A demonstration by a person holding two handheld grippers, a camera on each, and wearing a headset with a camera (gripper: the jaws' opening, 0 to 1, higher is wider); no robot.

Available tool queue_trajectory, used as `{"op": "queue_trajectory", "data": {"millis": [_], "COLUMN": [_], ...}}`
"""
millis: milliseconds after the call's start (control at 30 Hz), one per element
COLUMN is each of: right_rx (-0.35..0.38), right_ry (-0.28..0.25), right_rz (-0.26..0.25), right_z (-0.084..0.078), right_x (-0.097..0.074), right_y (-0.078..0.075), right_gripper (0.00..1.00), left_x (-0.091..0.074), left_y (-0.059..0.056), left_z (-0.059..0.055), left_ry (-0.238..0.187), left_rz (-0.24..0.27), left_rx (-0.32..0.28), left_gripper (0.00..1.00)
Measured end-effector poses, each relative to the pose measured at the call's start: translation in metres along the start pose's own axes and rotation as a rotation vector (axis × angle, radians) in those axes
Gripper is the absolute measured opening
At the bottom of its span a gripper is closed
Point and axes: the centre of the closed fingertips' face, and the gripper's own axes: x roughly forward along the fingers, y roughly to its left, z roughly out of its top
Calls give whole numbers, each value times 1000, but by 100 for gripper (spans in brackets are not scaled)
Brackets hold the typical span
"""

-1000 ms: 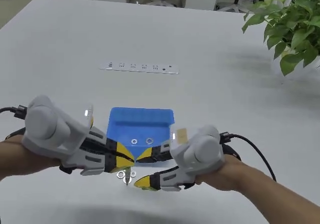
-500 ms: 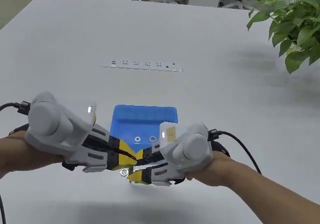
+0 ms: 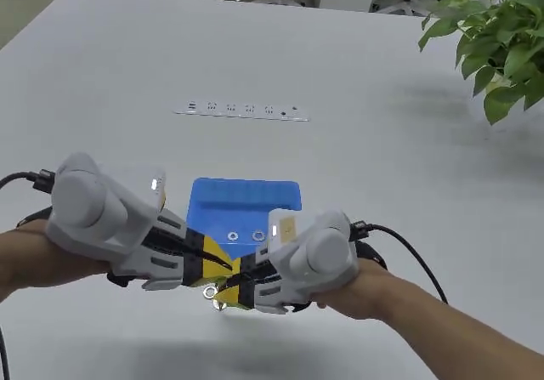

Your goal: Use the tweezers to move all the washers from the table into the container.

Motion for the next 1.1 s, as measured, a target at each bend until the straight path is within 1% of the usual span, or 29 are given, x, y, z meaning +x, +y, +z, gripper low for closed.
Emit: {"op": "queue_trajectory", "data": {"millis": [433,700,767,833,900,967,1067,1100], "right_rx": [16,10,8,8,4,-1,-5,-5], "right_ry": [4,11,9,6,6,10,8,8], "right_rz": [-5,0,-1,-3,-5,-5,-8,-8], "right_z": [0,0,1,3,5,5,8,8], "right_x": [-1,-1,-2,-3,-4,-4,-7,-8], "right_y": [0,0,-1,-1,-2,-3,-4,-4], "right_gripper": [6,6,6,6,6,6,6,6], "left_x": [1,0,0,-1,-3,-6,-9,-11], "left_y": [0,1,1,3,5,6,7,8], "left_z": [0,0,1,1,1,3,5,5], "left_ry": [1,0,-5,-9,-13,-25,-44,-47], "left_rz": [7,16,20,28,42,49,61,64], "left_rx": [-1,-19,-26,-31,-39,-44,-58,-73], "left_gripper": [5,6,6,7,11,12,18,19]}}
